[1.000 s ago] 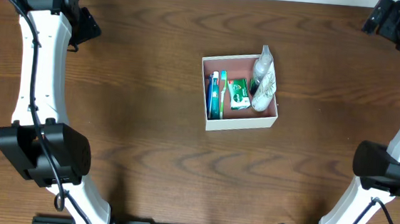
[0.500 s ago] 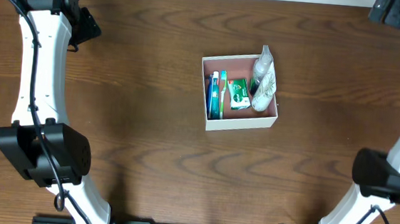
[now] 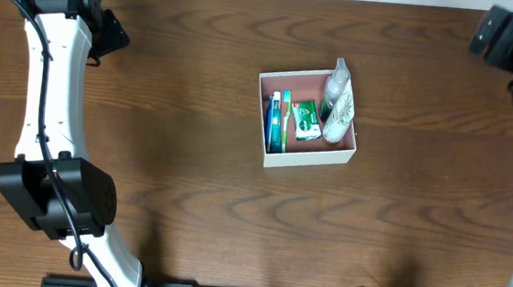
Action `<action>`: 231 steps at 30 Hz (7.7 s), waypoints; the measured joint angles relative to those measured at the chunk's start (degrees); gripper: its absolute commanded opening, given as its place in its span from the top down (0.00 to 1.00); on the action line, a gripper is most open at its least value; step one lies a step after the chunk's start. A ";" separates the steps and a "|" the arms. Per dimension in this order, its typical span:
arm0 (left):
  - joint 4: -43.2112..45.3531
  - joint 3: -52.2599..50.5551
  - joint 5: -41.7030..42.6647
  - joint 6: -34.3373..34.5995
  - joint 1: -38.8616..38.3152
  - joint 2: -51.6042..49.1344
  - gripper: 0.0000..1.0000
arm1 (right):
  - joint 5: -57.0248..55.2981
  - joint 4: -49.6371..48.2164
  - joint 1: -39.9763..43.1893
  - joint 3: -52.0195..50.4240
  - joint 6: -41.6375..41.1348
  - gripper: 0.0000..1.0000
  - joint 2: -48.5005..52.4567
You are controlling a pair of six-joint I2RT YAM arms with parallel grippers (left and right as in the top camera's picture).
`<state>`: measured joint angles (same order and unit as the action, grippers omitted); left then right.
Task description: Pack container
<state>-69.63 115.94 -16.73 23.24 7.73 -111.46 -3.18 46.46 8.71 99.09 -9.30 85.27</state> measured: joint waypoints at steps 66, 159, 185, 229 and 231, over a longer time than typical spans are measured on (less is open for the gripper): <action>0.00 0.00 0.00 0.02 0.00 0.00 0.02 | 4.72 -46.42 -9.22 -98.64 12.28 0.01 -84.59; 57.11 -72.02 0.72 -4.20 -4.00 55.80 0.02 | 4.68 -42.53 -9.22 -98.64 12.55 0.01 -84.61; 67.60 -107.86 6.27 -11.74 -4.00 100.39 0.02 | 4.68 -42.56 -9.22 -98.64 12.55 0.01 -84.61; 68.61 -114.60 7.37 -10.82 -4.00 110.84 0.02 | 4.68 -42.53 -9.22 -98.64 12.55 0.01 -84.61; 68.61 -114.60 7.37 -10.58 -4.00 110.84 0.02 | 4.68 -42.53 -9.22 -98.64 12.55 0.01 -84.61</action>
<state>-1.02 1.34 -9.37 12.67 3.73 -0.62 1.50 3.92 -0.51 0.45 3.25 0.67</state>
